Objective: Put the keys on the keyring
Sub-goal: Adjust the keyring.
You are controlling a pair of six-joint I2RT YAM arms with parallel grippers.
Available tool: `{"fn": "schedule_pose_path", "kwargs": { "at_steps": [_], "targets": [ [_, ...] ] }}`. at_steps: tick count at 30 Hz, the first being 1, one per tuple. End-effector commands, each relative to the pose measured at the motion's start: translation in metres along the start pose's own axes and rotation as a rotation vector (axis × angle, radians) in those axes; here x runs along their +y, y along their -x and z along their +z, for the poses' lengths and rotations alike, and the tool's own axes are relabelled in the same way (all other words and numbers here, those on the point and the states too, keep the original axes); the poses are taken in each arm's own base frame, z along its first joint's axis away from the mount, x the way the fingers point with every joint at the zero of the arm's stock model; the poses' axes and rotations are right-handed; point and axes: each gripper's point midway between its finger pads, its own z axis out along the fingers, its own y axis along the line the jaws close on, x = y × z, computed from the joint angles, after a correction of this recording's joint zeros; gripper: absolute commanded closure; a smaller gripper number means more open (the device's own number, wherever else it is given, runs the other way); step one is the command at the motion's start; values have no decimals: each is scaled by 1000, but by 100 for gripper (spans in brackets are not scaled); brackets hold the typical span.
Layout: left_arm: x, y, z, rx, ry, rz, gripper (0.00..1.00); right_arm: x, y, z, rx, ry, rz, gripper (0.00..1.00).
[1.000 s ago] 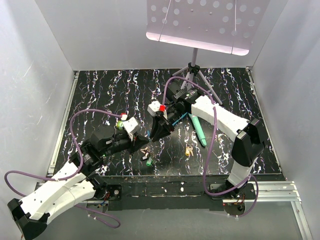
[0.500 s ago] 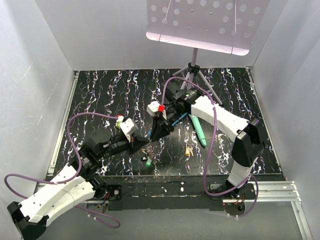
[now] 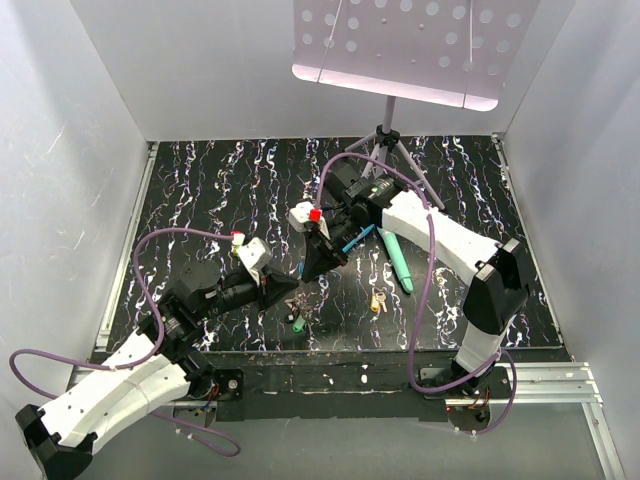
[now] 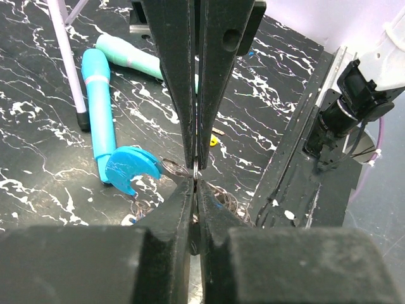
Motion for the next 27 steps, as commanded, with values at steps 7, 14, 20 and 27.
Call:
{"fn": "schedule_pose_path", "kwargs": {
  "at_steps": [7, 14, 20, 27],
  "targets": [
    [3, 9, -20, -84, 57, -23, 42, 17, 17, -29, 226, -101, 153, 99],
    [2, 18, -34, -165, 59, 61, 41, 27, 0, -35, 408, -124, 162, 99],
    [-6, 29, -19, -230, -17, 130, 45, 32, 1, -34, 462, -131, 123, 99],
    [-15, 35, 8, -243, -115, 133, 50, 36, 4, -31, 455, -122, 121, 99]
  ]
}}
